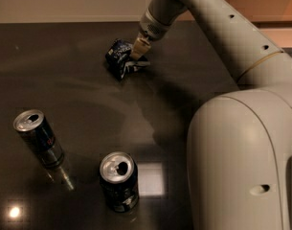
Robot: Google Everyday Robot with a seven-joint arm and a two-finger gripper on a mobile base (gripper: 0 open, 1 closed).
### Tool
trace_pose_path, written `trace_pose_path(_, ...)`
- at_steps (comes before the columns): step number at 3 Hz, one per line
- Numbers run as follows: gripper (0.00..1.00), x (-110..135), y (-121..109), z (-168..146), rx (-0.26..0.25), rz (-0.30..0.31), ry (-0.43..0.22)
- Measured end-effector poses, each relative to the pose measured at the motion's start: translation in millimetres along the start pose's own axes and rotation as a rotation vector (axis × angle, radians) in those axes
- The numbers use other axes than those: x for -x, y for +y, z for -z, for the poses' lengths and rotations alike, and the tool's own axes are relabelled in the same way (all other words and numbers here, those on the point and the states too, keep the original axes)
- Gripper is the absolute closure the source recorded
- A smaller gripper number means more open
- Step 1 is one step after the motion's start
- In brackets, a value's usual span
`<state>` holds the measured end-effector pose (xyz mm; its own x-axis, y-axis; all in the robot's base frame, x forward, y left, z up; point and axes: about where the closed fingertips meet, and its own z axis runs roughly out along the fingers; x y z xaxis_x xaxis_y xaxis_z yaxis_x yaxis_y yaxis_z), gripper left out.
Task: Pick blue chip bag
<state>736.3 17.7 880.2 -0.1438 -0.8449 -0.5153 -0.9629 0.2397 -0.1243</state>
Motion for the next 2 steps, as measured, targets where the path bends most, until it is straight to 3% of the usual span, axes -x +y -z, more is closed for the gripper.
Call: trace_pose_path(2, 1.00, 6, 5, 22, -0.004, 0.004, -0.047)
